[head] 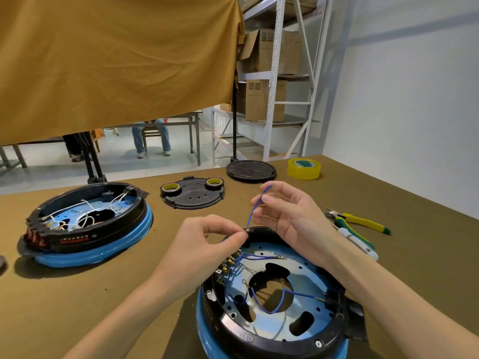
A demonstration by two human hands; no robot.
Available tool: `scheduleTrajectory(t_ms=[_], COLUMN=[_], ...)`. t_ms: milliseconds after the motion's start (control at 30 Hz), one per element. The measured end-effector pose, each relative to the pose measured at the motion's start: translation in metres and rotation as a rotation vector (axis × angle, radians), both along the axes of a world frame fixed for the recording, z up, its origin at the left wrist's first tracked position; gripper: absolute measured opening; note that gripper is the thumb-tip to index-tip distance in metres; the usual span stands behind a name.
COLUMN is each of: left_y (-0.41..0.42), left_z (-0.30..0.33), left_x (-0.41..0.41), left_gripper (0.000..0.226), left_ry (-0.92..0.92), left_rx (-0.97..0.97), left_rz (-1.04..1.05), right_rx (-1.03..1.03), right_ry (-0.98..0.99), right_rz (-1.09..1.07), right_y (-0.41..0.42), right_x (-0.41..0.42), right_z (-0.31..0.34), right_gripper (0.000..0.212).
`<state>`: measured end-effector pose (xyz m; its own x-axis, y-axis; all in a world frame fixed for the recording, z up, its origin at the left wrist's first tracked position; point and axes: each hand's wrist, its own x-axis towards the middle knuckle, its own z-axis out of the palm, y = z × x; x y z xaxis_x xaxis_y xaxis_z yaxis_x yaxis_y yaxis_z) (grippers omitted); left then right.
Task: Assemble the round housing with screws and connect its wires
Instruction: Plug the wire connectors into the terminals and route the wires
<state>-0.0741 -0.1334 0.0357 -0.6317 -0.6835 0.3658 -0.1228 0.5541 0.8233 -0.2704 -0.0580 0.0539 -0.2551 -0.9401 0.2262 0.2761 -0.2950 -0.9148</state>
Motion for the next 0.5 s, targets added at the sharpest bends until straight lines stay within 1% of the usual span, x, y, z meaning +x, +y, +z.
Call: scheduleTrajectory(t_ms=[67,133,167,200,233,267,300,333,367,433,467,500], left_y=[-0.006,-0.015,-0.019,-0.022,-0.025,-0.027,-0.029,-0.03,-0.031,-0.033,-0.034,-0.035], left_z=[-0.001,0.0,0.001,0.002,0.003,0.004,0.004,0.004,0.005,0.005,0.005,0.005], left_x=[0.003,0.008,0.011,0.014,0.016,0.018,0.018,0.019,0.019,0.019,0.019,0.02], left_gripper=[0.007,0.007,0.007,0.008,0.009,0.011,0.012,0.013,0.013,0.013,0.014,0.014], left_ry=[-0.034,-0.123,-0.194,-0.278,-0.361,-0.43,-0.479,-0.511,-0.531,-0.542,-0.537,-0.528], left_rx=[-0.071,-0.139,-0.157,-0.168,-0.181,-0.197,-0.21,-0.215,-0.212,-0.185,-0.171,-0.164], left_rz=[0.051,0.029,-0.015,-0.063,-0.098,-0.114,-0.117,-0.118,-0.121,-0.139,-0.146,-0.147], right_rx=[0.06,0.151,0.198,0.24,0.255,0.222,0.153,0.078,0.037,0.035,0.029,0.024], right_ry=[-0.047,-0.019,0.046,0.155,0.302,0.475,0.671,0.873,1.067,1.456,1.605,1.685], right_rz=[0.069,0.083,0.017,-0.104,-0.26,-0.403,-0.477,-0.45,-0.341,-0.123,-0.083,-0.086], right_y=[0.008,0.014,0.014,0.014,0.013,0.013,0.015,0.017,0.02,0.023,0.023,0.022], right_x=[-0.004,-0.01,-0.012,-0.013,-0.013,-0.012,-0.007,0.0,0.008,0.021,0.027,0.032], right_z=[0.002,0.008,0.009,0.01,0.01,0.01,0.01,0.011,0.011,0.003,-0.003,-0.008], right_gripper=[0.033,0.04,0.039,0.036,0.033,0.03,0.027,0.025,0.021,0.016,0.017,0.019])
